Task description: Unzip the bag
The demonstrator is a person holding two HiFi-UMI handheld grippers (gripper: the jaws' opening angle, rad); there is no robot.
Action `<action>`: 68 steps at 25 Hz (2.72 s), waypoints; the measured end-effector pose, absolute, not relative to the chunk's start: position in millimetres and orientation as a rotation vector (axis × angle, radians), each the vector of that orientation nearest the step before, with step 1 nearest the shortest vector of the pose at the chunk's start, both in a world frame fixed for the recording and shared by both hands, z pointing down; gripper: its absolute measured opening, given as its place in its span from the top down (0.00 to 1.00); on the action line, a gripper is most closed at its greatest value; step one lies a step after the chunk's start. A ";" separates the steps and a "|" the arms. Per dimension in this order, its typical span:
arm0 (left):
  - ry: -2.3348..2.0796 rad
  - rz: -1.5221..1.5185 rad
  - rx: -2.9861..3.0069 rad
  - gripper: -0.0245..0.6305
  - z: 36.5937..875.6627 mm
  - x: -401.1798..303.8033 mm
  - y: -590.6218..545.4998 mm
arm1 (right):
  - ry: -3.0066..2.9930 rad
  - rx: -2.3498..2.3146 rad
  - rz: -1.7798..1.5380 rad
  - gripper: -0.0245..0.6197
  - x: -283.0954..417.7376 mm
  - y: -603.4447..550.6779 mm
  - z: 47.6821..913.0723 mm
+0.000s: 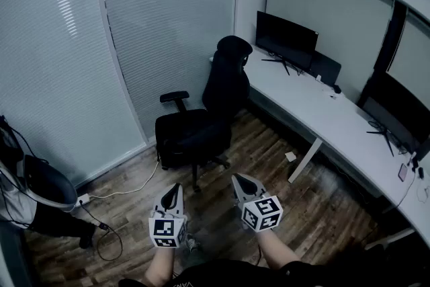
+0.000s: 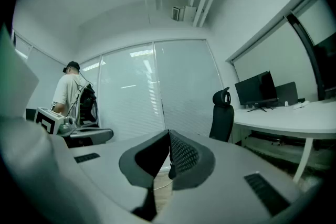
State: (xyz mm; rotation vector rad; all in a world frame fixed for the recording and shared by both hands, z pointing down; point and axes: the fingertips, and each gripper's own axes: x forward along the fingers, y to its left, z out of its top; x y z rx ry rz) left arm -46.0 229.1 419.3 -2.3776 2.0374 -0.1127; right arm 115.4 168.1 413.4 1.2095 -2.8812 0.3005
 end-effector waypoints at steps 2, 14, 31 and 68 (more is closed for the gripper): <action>2.021 -0.138 -2.388 0.93 424.9 -53.0 215.7 | -2.921 1.181 0.354 0.89 104.8 157.2 417.5; 1.962 -0.333 -2.558 0.83 492.6 -98.8 133.6 | -2.907 1.152 0.543 0.89 44.5 89.6 466.4; 1.623 -0.701 -2.648 0.70 588.0 -178.4 -16.4 | -2.734 1.276 0.647 0.82 -50.7 -34.0 559.0; 1.114 -1.157 -2.326 0.56 702.1 -153.4 -137.5 | -2.821 0.711 0.726 0.79 -122.7 -137.6 700.8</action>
